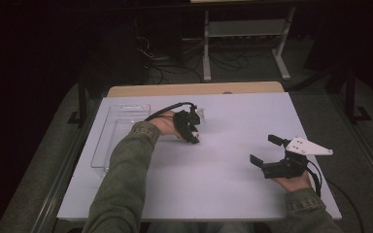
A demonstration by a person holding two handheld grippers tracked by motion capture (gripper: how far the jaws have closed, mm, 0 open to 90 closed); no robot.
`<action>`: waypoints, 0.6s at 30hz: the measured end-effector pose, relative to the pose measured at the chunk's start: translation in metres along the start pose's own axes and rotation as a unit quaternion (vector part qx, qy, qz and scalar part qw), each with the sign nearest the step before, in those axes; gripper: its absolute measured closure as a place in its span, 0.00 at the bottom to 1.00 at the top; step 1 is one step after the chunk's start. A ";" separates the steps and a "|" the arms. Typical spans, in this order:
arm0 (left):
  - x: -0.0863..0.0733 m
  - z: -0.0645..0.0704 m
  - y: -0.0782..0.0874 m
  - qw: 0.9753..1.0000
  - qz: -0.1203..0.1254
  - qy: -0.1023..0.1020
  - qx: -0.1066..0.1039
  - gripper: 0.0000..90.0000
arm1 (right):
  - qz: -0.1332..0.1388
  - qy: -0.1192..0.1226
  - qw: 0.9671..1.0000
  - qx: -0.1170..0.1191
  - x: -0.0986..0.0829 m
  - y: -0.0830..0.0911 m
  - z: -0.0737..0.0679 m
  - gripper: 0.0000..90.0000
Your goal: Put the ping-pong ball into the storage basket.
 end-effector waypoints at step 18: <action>-0.004 0.005 0.023 1.000 0.000 0.004 0.004 0.56 | 0.000 0.002 1.000 0.001 0.000 -0.001 -0.001 0.00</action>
Point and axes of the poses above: each handheld gripper's, and its own axes: y roughly backward along the jaws, x roughly out of its top, z roughly to its right, the point moved 9 cm from there along -y, roughly forward along the jaws, and after that the axes turned 7 degrees about -x, right-handed, at the moved point
